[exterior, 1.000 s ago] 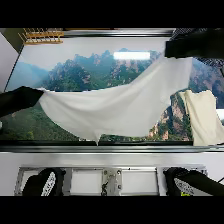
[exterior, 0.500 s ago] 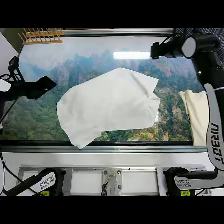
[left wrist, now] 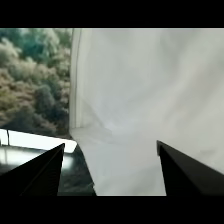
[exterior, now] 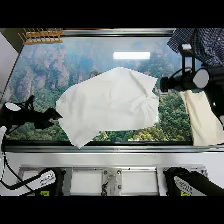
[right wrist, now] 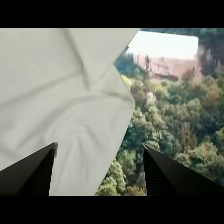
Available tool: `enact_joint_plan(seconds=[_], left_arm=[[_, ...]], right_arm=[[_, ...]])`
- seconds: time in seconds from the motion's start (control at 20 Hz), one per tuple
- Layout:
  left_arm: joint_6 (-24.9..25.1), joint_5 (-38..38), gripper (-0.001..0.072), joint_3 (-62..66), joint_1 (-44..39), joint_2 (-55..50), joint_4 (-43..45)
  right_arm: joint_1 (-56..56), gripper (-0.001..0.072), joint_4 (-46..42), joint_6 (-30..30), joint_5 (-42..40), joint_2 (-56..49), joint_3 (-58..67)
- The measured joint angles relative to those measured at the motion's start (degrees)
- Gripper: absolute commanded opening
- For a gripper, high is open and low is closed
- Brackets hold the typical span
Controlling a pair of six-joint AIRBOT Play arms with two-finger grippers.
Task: Fold the clothes and pants, and hang the long-sleeved shirts on hangers.
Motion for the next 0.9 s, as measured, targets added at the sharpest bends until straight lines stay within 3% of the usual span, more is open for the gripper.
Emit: enact_joint_plan(seconds=[0.5,0.55,0.6,0.65,0.9], left_arm=[[-0.7,8.7,0.0616,-7.3,-6.7,-0.1,-5.2],[-1.2,9.9,0.0453,-7.4,-7.8,-0.1,-5.4],[-1.7,11.4,0.0186,-7.5,-8.6,-0.1,-5.4],[-1.7,12.3,0.0009,-7.6,-9.2,-0.2,-4.8],[-2.3,13.4,0.0009,-7.5,-10.4,-0.2,-5.1]], right_arm=[[-0.1,0.0596,1.7,9.1,0.4,8.5,-26.3],[-0.1,0.0596,2.1,10.5,0.4,8.5,-28.0],[-0.1,0.0596,2.6,11.6,0.1,8.4,-29.6],[-0.1,0.0596,3.6,12.5,-0.8,7.9,-31.1],[-0.1,0.0594,12.9,16.6,-9.7,2.5,-35.4]])
